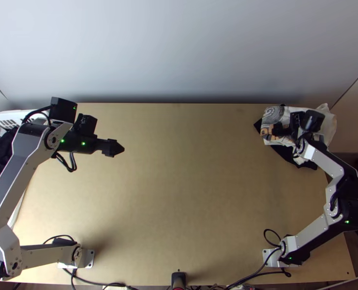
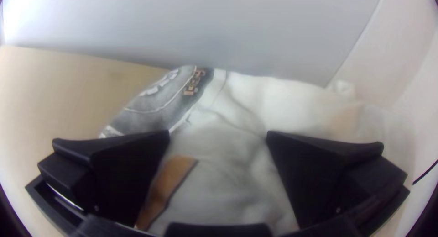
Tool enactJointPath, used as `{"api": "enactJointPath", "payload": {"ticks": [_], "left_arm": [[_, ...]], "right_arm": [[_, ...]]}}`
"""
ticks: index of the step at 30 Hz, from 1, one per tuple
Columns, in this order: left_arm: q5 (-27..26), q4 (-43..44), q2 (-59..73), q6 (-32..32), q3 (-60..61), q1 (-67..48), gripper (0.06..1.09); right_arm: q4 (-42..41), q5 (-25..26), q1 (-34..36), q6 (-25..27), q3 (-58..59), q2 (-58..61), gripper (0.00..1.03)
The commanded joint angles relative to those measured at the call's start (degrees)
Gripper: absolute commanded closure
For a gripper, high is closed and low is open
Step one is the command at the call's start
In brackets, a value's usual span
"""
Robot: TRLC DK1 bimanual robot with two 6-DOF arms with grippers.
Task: Fold the t-shirt
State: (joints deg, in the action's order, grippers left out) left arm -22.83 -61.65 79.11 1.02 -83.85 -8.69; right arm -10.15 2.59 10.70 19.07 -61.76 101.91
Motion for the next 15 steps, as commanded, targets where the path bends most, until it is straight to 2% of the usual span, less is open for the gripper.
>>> {"api": "enactJointPath", "payload": {"ticks": [1,6,9,12,15], "left_arm": [[0.7,-0.1,-2.3,-0.1,2.5,0.5,0.1],[0.7,-0.1,-2.9,0.2,2.6,0.4,0.1],[1.4,0.7,-3.5,0.2,2.5,0.5,0.1],[3.8,3.0,-4.5,0.2,2.7,0.8,0.1],[7.3,6.0,-5.5,0.0,2.6,0.7,0.1]], "right_arm": [[-2.2,0.4,2.1,0.0,4.3,3.9,0.04],[-2.8,0.4,3.9,0.3,5.3,4.7,0.04],[-2.9,0.3,4.4,-1.0,4.7,1.1,0.04],[-0.8,-0.6,4.1,-1.4,2.5,-3.9,0.04],[4.6,-2.0,3.1,-3.3,-2.3,-8.1,0.04]]}}
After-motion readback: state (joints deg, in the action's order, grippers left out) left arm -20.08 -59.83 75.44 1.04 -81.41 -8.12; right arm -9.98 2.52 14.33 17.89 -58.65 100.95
